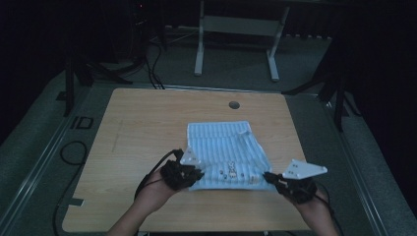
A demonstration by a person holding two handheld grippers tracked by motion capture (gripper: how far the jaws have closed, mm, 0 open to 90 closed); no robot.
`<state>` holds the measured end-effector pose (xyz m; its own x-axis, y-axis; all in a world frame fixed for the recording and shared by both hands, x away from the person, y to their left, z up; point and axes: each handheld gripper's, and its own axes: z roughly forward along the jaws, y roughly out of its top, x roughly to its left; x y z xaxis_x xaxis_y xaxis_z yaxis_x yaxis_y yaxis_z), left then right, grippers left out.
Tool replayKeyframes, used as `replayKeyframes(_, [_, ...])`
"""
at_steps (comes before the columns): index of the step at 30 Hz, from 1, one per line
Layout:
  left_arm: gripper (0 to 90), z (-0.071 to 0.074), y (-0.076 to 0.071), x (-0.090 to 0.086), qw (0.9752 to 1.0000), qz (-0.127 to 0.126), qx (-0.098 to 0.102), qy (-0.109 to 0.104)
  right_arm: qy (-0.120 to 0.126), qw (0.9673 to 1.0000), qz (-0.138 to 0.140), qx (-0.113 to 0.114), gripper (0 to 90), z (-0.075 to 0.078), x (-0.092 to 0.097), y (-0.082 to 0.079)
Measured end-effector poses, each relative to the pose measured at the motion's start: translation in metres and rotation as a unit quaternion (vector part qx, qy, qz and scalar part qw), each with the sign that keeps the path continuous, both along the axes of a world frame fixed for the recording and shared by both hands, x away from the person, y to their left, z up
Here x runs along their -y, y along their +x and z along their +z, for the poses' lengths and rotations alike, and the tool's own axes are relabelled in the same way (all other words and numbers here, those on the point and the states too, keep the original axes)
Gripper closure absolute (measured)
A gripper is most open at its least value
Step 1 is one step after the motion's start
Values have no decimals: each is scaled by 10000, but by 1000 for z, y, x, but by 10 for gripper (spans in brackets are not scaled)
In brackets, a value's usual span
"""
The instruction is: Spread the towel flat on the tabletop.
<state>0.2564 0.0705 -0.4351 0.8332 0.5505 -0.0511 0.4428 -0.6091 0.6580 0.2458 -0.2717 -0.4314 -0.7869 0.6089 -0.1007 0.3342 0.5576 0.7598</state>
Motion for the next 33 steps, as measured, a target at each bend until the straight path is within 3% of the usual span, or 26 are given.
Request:
replayKeyframes(2, [844, -13, -15, 1, 9998, -128, -111, 105, -18, 9999, 47, -111, 872, -10, 1, -20])
replayKeyframes(3, [844, -27, -28, 1, 9993, -227, -293, 109, -21, 9995, 116, -309, 872, -23, 1, -35])
replayKeyframes(4, [843, -27, -28, 1, 9993, -227, -293, 109, -21, 9995, 116, -309, 872, -23, 1, -35])
replayKeyframes(5, [843, -35, -34, 1, 9988, -254, -398, 89, -24, 9986, 103, -510, 871, -37, 2, -47])
replayKeyframes(6, [843, -42, -39, 1, 9985, -279, -459, 93, -24, 9986, 103, -510, 871, -37, 2, -47])
replayKeyframes(7, [842, -54, -49, 2, 9972, -345, -663, 36, 17, 9975, 94, -704, 871, -50, 5, -56])
replayKeyframes(8, [842, -54, -49, 2, 9972, -345, -663, 36, 17, 9975, 94, -704, 871, -50, 5, -56])
replayKeyframes(11, [828, -69, -62, 5, 9945, -476, -931, 47, 74, 9946, 62, -1036, 867, -67, 8, -65])
replayKeyframes(14, [724, -78, -68, 6, 9909, -652, -1167, 129, 68, 9904, 60, -1377, 827, -77, 10, -74])
replayKeyframes(16, [622, -76, -67, 4, 9918, -618, -1111, 158, 23, 9913, 22, -1314, 753, -75, 13, -77])
replayKeyframes(19, [565, -66, -52, -4, 9957, -339, -842, 183, 119, 9929, -167, -1171, 707, -65, 22, -66])
replayKeyframes(20, [543, -65, -48, -6, 9964, -294, -752, 250, 73, 9946, -245, -1009, 707, -61, 25, -58])
replayKeyframes(23, [543, -64, -30, -7, 9978, -99, -536, 378, 77, 9957, -273, -887, 693, -53, 26, -37])
replayKeyframes(26, [526, -70, -12, -3, 9977, 45, -522, 437, 34, 9972, -256, -701, 683, -50, 21, -12])
replayKeyframes(30, [527, -84, 11, 2, 9964, 204, -613, 548, -86, 9974, -300, -644, 797, -58, 10, 16])
replayKeyframes(33, [525, -92, 24, 5, 9959, 297, -607, 604, -237, 9964, -265, -770, 739, -73, 0, 37])
